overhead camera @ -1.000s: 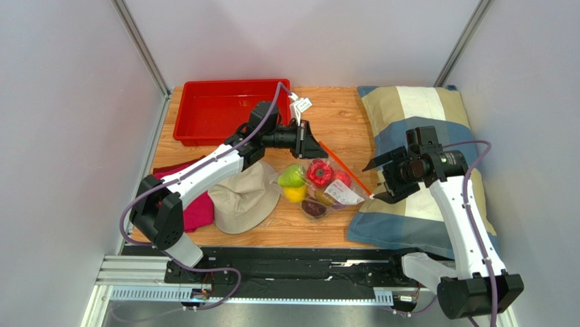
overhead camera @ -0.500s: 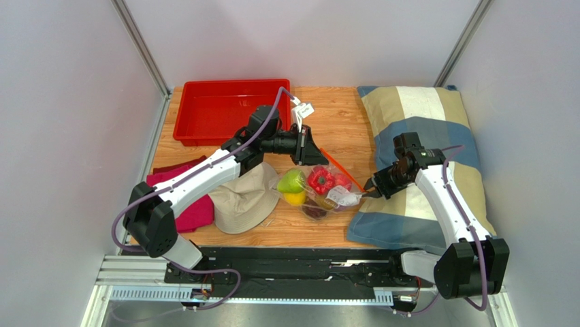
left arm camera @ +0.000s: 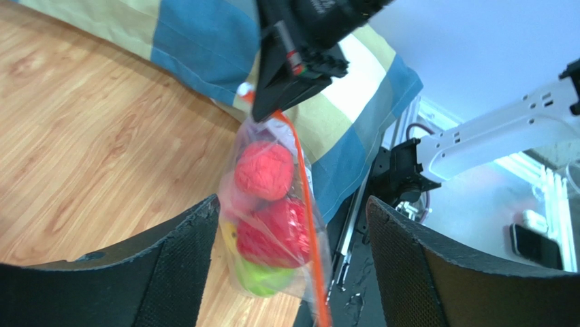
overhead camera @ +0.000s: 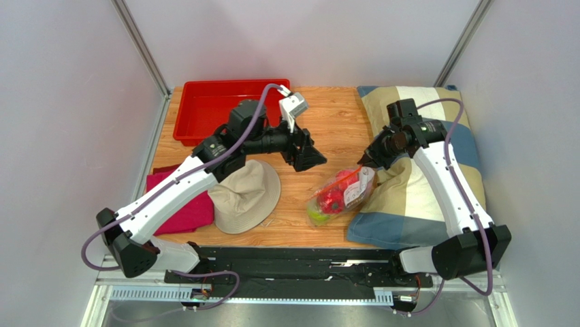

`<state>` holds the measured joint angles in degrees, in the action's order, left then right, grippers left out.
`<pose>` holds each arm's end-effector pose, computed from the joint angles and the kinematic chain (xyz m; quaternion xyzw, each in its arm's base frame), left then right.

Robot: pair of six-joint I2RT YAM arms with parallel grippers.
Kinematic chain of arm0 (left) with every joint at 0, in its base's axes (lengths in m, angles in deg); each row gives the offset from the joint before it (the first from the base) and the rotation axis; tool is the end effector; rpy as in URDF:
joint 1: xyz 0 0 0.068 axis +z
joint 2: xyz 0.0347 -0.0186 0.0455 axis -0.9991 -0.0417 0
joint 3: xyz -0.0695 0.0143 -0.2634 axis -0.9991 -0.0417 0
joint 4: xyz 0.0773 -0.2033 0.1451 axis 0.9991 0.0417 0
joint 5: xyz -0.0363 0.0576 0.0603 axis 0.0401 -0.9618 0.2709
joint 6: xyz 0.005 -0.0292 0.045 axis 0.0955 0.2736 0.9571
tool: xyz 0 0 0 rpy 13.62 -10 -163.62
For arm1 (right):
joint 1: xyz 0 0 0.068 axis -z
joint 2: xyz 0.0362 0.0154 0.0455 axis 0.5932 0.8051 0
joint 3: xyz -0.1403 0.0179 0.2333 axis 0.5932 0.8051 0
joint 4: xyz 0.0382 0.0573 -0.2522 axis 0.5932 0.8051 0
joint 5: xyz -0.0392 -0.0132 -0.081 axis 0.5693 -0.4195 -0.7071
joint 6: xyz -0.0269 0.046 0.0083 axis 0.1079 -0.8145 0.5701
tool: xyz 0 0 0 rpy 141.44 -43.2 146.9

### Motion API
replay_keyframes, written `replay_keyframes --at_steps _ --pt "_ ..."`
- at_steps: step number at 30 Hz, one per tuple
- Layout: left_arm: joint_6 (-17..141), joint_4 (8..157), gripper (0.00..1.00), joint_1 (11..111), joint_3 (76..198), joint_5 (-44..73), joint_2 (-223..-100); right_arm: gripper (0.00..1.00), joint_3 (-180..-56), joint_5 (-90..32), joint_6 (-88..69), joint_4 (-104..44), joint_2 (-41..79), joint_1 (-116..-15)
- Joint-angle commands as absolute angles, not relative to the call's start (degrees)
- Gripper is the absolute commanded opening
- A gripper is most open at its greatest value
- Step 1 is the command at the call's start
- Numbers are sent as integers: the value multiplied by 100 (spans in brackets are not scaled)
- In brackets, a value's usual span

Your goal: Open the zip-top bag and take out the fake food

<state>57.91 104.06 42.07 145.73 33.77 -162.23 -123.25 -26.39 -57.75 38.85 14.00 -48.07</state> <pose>0.1963 -0.2237 0.4231 0.3367 0.7072 -0.4658 0.4118 0.2363 0.0551 0.3513 0.3394 0.9109 0.1904 0.1371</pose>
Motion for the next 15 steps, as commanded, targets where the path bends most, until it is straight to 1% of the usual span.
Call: replay_keyframes --at_steps 1,7,12,14,15 --pt "6184 10679 81 3902 14815 3293 -17070 0 -12635 -2565 -5508 3779 1685 -5114" --pt "6263 10977 82 3699 15386 3338 -18064 0 -12846 -2468 -5711 3901 1896 -5238" --pt "6176 10986 81 3514 15658 3144 -18417 0 -12723 -2213 -6140 3831 1703 -5255" --pt "6122 10960 77 3523 15676 3188 -18505 0 -12714 -2186 -6211 3805 1641 -5273" --pt "6087 10951 62 3523 15694 3180 -18540 0 -12723 -2160 -6238 3778 1615 -5273"
